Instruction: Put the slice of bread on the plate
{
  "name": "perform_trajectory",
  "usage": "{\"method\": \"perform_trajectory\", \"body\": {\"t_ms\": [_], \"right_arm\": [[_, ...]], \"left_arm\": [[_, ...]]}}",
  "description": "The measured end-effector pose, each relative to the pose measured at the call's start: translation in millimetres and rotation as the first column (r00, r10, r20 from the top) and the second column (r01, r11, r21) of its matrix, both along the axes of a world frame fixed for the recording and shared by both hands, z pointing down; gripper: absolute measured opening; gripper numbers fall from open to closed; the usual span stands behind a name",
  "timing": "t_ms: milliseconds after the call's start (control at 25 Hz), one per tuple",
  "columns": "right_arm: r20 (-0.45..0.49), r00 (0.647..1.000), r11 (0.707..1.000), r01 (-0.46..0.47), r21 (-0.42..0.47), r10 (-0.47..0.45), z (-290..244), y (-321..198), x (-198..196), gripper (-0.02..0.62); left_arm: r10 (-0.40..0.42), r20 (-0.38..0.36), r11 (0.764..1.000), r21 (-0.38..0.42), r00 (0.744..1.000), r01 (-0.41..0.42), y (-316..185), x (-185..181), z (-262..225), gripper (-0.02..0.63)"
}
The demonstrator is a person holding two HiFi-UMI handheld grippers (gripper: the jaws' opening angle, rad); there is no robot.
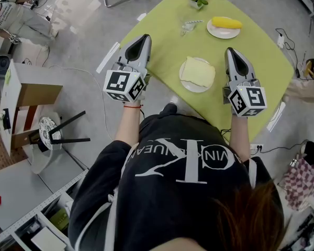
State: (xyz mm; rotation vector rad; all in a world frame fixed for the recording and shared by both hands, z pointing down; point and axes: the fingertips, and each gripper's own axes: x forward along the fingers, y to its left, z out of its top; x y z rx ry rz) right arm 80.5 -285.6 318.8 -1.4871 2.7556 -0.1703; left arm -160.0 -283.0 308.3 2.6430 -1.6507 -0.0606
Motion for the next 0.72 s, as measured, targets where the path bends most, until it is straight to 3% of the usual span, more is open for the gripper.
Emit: {"method": "perform_trajectory", "body": {"t_ms": [720], "right_arm": [[0.039,0.999,1.0,-0.003,-0.003,0.004,-3,-2,-9,0.0]], "left_arm": [[-0.008,0.01,1.0,0.005,1.0,0.008,0,-12,-5,0.011]]}}
